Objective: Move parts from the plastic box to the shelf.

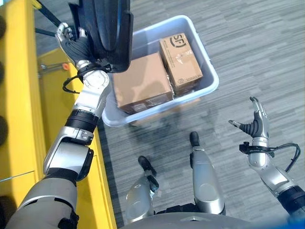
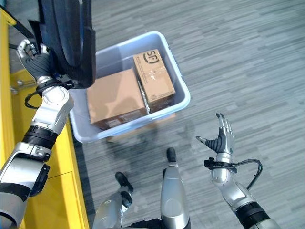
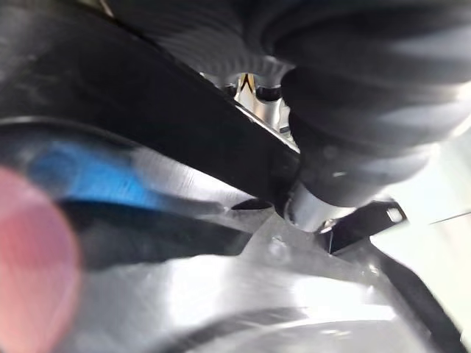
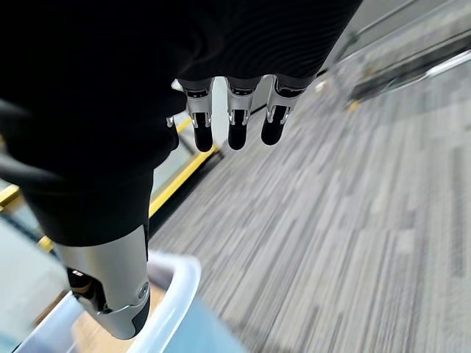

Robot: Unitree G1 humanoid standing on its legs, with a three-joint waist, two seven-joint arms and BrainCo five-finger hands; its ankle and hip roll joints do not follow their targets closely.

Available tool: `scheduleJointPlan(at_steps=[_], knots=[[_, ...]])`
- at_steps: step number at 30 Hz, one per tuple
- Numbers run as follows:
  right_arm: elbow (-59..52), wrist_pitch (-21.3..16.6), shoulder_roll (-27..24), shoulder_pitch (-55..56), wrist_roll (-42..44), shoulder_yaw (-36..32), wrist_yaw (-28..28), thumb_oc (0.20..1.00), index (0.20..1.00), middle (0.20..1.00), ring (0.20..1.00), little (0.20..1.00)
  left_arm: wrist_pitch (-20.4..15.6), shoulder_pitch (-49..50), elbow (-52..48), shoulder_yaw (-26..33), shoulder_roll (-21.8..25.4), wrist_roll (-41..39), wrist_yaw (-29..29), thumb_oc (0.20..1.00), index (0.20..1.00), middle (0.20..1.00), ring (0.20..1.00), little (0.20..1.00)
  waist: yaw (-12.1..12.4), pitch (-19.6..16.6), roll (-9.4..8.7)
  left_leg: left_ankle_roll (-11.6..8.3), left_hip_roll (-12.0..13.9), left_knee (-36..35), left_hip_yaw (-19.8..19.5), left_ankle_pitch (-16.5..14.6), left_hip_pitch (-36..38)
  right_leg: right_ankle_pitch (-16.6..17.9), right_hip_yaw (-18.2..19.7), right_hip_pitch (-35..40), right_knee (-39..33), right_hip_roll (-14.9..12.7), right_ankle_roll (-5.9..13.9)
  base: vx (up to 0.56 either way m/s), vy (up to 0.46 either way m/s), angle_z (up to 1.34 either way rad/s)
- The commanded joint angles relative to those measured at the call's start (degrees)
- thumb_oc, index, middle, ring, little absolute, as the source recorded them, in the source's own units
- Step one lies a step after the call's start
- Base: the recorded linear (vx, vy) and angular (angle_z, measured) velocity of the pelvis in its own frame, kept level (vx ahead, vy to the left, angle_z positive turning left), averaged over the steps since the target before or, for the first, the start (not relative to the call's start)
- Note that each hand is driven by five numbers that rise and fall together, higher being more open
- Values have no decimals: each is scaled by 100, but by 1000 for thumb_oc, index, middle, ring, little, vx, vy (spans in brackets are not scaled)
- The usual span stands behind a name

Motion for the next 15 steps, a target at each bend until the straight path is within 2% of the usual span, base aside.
scheduleJointPlan(at_steps=[1, 2, 3, 5, 9, 13, 14, 15], knots=[[-6, -366, 110, 58, -221, -179, 207, 1000, 1000, 1000, 1000, 1000, -300, 230, -484, 296, 367, 33, -302, 200, 200, 200, 200, 200, 16, -151, -451, -36, 197, 928, -414, -626, -372, -1010, -571, 590, -45, 144, -300, 31, -13, 9], [-9, -376, 116, 62, -224, -179, 227, 1000, 1000, 1000, 1000, 1000, -298, 280, -535, 311, 362, -4, -338, 200, 200, 200, 200, 200, 23, -160, -448, -43, 203, 911, -422, -607, -364, -1011, -582, 600, -50, 144, -303, -15, -61, 10], [-130, -451, 168, 47, -260, -214, 471, 1000, 1000, 1000, 1000, 1000, -292, 690, -910, 418, 276, -106, -620, 200, 200, 200, 200, 200, 123, -195, -447, -94, 283, 776, -482, -463, -347, -1038, -675, 604, -42, 153, -316, -55, -68, 7], [-248, -459, 181, -8, -202, -223, 540, 1000, 1000, 1000, 1000, 1000, -399, 1125, -1228, 485, 127, -67, -738, 200, 200, 200, 200, 200, 244, -198, -462, -136, 356, 672, -581, -336, -357, -1094, -762, 575, 54, 150, -327, -83, -90, 13], [-372, -525, 165, 6, -194, -309, 671, 1000, 1000, 1000, 1000, 1000, -533, 1710, -1597, 627, -43, 52, -791, 200, 200, 200, 200, 200, 368, -177, -450, -153, 409, 626, -690, -224, -340, -1205, -838, 538, 301, 103, -360, -49, -34, 11], [-480, -610, 96, 24, -269, -366, 998, 1000, 1000, 1000, 1000, 1000, -625, 2653, -2155, 891, -215, 97, -767, 200, 200, 200, 200, 200, 635, -185, -370, -196, 512, 590, -1023, 87, -359, -1520, -951, 551, 805, 45, -468, -26, -61, 40], [-527, -604, 43, 56, -363, -356, 1131, 1000, 1000, 1000, 1000, 1000, -686, 3189, -2414, 1020, -358, 127, -799, 200, 200, 200, 200, 200, 761, -241, -321, -251, 608, 424, -1128, 386, -317, -1653, -1087, 669, 920, 18, -508, 19, -53, 49], [-544, -594, 23, 129, -387, -387, 1179, 1000, 1000, 1000, 1000, 1000, -718, 3444, -2518, 1081, -433, 95, -804, 200, 200, 200, 200, 200, 775, -291, -306, -313, 702, 257, -995, 608, -265, -1667, -1230, 824, 866, -22, -508, -4, -43, 39]])
